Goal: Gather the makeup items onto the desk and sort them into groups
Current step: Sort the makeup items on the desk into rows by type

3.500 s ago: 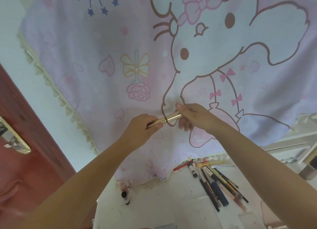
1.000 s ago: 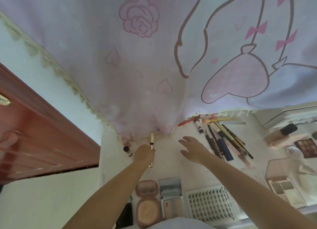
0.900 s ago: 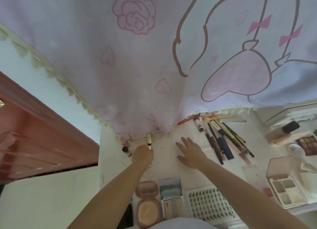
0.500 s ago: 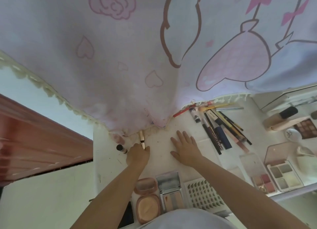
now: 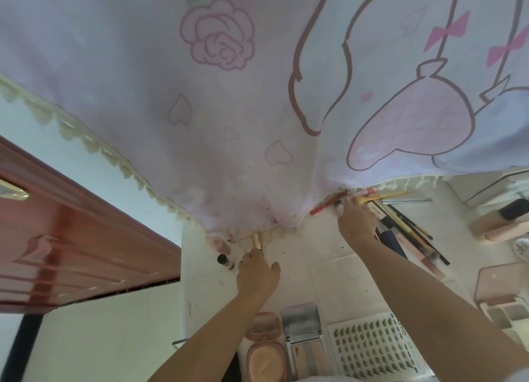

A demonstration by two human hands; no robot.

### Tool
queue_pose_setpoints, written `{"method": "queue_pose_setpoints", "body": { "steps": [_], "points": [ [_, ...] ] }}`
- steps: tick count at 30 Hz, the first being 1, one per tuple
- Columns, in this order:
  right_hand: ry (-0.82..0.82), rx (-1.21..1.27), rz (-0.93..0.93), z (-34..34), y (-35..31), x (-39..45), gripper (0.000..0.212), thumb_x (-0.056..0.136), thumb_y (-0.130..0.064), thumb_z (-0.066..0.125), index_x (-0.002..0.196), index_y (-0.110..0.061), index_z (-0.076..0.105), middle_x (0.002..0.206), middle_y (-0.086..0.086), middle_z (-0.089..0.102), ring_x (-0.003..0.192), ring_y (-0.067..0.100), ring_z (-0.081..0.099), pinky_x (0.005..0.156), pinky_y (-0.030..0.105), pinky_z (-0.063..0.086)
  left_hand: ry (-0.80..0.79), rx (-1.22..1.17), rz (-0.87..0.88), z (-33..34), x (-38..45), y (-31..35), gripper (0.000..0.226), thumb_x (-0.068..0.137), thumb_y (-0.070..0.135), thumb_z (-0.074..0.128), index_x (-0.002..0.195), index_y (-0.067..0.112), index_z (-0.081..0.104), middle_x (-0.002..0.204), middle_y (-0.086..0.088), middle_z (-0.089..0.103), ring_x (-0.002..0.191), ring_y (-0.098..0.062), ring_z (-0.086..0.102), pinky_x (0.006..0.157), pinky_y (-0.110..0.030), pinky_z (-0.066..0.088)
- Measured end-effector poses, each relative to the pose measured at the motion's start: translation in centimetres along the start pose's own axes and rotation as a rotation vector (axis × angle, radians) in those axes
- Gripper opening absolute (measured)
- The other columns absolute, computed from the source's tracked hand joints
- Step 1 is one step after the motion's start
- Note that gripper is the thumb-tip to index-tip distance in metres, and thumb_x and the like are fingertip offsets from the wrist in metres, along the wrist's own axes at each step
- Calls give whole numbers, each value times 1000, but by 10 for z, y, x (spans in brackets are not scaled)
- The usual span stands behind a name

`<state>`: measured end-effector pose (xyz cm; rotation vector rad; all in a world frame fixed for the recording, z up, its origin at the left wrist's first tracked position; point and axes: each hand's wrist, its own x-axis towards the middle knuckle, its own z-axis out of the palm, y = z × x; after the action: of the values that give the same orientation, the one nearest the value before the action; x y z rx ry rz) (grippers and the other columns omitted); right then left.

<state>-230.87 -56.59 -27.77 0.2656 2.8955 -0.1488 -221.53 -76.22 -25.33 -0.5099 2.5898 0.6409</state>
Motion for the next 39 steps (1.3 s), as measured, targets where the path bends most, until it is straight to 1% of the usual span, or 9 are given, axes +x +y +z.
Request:
{"method": "queue_pose_setpoints", "body": {
  "steps": [4, 8, 11, 15, 19, 23, 27, 34, 39],
  "points": [
    [2, 73, -43, -3, 0, -9, 28, 90, -16, 42, 114, -5, 49, 111, 12, 58, 103, 25, 53, 86, 30, 42, 11, -53, 64, -9, 5, 9, 42, 90, 27, 48, 123, 4, 39, 119, -11, 51, 108, -26, 50, 81, -29, 39],
    [37, 462, -164, -23, 5, -25, 22, 90, -13, 49, 105, 0, 59, 100, 15, 62, 92, 27, 56, 79, 24, 41, -53, -219, 152, -18, 8, 28, 36, 94, 28, 44, 122, 6, 42, 97, -3, 52, 93, -21, 54, 79, -25, 39],
    [13, 715, -258, -50, 9, -44, 12, 89, -14, 53, 91, -9, 63, 71, 3, 61, 69, 18, 55, 57, 12, 38, -127, -426, 228, -24, 3, 50, 35, 97, 32, 34, 119, 6, 42, 97, -8, 57, 86, -21, 57, 75, -25, 43],
    [-28, 836, -346, -87, 3, -66, 16, 93, -15, 45, 82, -13, 57, 59, -9, 50, 54, 5, 46, 51, 7, 37, -153, -699, 354, -37, -17, 84, 27, 99, 30, 28, 82, 15, 43, 67, 0, 46, 55, -12, 40, 55, -20, 35],
    [6, 913, -199, -116, -14, -73, 34, 97, -22, 32, 66, -15, 42, 57, -2, 40, 50, 9, 38, 46, 15, 30, 92, -512, 442, -55, -33, 109, 50, 98, 35, 26, 52, 19, 33, 52, 2, 34, 53, -15, 35, 56, -29, 27],
    [-210, 859, 50, -143, -26, -71, 47, 96, -43, 24, 64, -13, 43, 56, 3, 43, 47, 14, 44, 43, 20, 35, 224, -467, 477, -77, -42, 117, 53, 98, 39, 24, 49, 21, 35, 51, 2, 36, 51, -11, 39, 52, -25, 30],
    [-242, 1090, 79, -161, -35, -74, 39, 94, -39, 35, 67, -11, 42, 52, 2, 30, 36, 12, 33, 40, 18, 29, 285, -537, 511, -95, -49, 115, 51, 97, 40, 24, 50, 21, 32, 49, 4, 33, 48, -8, 35, 48, -21, 26],
    [184, 1147, -171, -180, -54, -91, 45, 88, -15, 41, 45, -15, 25, 44, -5, 23, 43, 10, 22, 46, 24, 18, 468, -547, 535, -118, -55, 111, 57, 98, 35, 22, 45, 20, 37, 43, 5, 35, 42, -8, 36, 39, -13, 26],
    [595, 1020, -591, -180, -55, -109, 39, 79, -28, 33, 42, -33, 22, 33, -14, 18, 31, 11, 31, 36, 14, 25, 195, -750, 382, -131, -54, 113, 48, 98, 35, 20, 61, 16, 44, 55, -1, 41, 51, -12, 38, 52, -22, 33]
  ]
}}
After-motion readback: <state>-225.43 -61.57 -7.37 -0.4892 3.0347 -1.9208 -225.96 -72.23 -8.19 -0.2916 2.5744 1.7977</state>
